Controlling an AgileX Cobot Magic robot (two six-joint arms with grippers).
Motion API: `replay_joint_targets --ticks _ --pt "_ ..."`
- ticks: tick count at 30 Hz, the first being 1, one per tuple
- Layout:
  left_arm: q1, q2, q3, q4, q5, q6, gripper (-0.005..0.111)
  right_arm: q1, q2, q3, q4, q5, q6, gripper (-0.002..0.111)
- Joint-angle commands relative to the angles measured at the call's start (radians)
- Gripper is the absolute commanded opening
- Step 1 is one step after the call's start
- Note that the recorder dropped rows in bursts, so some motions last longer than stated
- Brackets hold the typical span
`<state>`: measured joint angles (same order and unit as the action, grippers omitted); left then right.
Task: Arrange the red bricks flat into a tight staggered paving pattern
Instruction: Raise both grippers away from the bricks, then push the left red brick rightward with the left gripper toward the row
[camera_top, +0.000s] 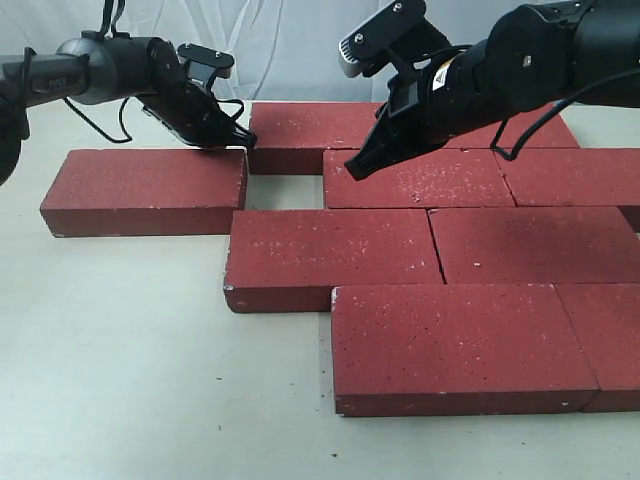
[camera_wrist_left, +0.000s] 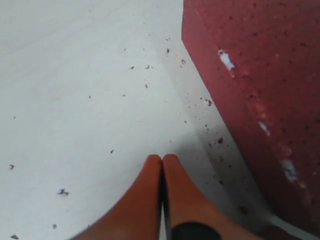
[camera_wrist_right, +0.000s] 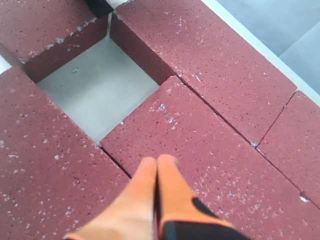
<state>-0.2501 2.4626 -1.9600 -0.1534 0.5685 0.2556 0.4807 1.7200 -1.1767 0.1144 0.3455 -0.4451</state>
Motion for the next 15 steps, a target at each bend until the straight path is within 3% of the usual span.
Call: replay_joint_targets --ticks 1,9,15 --pt "-0.003 -0.008 -0.004 -0.012 0.004 -0.004 0.000 -0.003 0.001 0.005 -0.004 -0.018 -0.007 -0.001" --pt "0.067 -0.134 -0.025 0.117 0.132 -0.017 0.000 -0.003 0.001 0.005 -0.004 -0.028 -0.007 -0.001" --pt "0.225 -0.278 0.042 0.196 0.345 -0.058 0.000 -0.003 0.001 0.005 -0.004 -0.031 -0.007 -0.001"
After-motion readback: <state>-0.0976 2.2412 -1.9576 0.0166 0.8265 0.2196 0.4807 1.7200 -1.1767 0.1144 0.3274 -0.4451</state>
